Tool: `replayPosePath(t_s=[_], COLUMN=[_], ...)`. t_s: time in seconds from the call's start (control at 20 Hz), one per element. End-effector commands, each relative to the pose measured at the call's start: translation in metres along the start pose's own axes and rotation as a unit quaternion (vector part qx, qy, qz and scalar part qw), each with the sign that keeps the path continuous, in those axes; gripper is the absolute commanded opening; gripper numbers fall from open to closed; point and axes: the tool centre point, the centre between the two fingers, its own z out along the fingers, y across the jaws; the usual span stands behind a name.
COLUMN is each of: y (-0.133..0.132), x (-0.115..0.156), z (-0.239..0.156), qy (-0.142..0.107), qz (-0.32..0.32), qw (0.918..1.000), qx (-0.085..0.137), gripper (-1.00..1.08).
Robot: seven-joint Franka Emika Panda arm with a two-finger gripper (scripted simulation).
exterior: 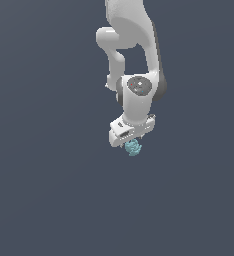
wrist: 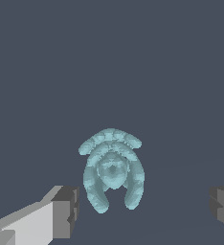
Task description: Pick up the object and move it to a goal position.
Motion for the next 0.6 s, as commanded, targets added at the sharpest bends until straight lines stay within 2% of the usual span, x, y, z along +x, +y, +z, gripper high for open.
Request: replayPosePath(t_s=[0.0,0.25,0.55], y=[-0.008,-0.018,-0.019], x=[0.000,0.000,0.000], z=[0.006,0.013,0.015], qy=[0.000,0.000,0.000], qz=[-0.027,-0.056,-0.058], qw=[0.9996,0.9984,0.9983], qx=[0.000,0.000,0.000], gripper=[1.00,1.00,1.00])
